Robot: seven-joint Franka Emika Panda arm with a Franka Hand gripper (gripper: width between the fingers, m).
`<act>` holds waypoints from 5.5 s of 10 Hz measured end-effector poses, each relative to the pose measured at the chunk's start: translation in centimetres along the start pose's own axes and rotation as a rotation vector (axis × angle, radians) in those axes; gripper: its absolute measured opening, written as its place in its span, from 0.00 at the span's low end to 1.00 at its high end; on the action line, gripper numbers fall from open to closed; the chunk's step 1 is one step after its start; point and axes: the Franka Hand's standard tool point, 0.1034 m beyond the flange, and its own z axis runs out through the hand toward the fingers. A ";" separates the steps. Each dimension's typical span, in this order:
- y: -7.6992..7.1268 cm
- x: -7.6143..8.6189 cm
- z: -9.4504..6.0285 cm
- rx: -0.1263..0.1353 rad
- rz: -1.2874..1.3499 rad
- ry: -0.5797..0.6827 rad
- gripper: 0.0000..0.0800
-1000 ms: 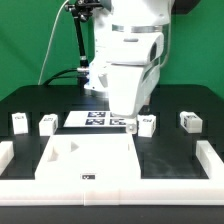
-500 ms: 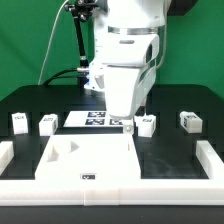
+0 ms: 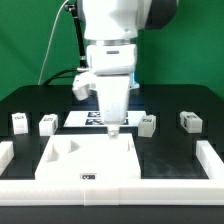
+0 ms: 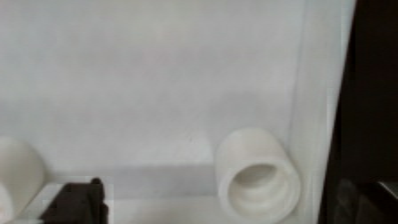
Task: Assemble one leg
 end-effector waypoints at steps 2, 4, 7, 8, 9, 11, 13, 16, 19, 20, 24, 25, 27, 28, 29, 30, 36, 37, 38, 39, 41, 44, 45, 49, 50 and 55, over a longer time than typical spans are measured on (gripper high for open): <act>0.1 0.2 0.0 0.001 0.005 -0.001 0.81; -0.1 0.0 0.3 0.004 0.009 -0.001 0.81; -2.0 -1.5 2.6 0.020 0.016 0.007 0.81; -2.2 -1.5 3.0 0.027 0.019 0.008 0.81; -2.5 -1.6 3.6 0.033 0.022 0.011 0.81; -2.7 -1.7 4.4 0.045 0.026 0.014 0.81; -2.8 -1.7 4.6 0.048 0.026 0.015 0.70; -2.8 -1.7 4.6 0.049 0.026 0.015 0.31; -2.7 -1.7 4.5 0.040 0.026 0.015 0.07; -2.6 -1.7 4.5 0.039 0.026 0.015 0.07; -2.6 -1.7 4.5 0.038 0.026 0.015 0.07; -2.6 -1.7 4.5 0.038 0.027 0.015 0.08; -2.5 -0.3 4.5 0.038 0.076 0.019 0.08; -2.3 1.2 4.4 0.037 0.089 0.023 0.08; -2.2 2.5 4.3 0.036 0.086 0.027 0.08; -2.1 3.5 4.2 0.034 0.069 0.032 0.08; -1.3 7.8 4.0 0.046 0.058 0.062 0.08; -1.3 7.7 4.0 0.046 0.060 0.062 0.08; -1.3 7.7 4.0 0.047 0.060 0.062 0.08; -1.3 7.8 4.2 0.051 0.061 0.063 0.08; -1.3 9.4 4.4 0.047 0.059 0.074 0.08; -1.2 10.1 4.4 0.042 0.049 0.081 0.08; -1.2 10.0 4.4 0.042 0.050 0.081 0.08; -1.3 10.0 4.5 0.044 0.051 0.081 0.47; -1.3 10.0 4.5 0.044 0.052 0.081 0.47; -1.3 9.9 4.5 0.045 0.053 0.081 0.81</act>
Offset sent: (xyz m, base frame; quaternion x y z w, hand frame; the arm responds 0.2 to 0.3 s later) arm 0.0000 0.0000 0.0000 0.0000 0.0000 0.0000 1.0000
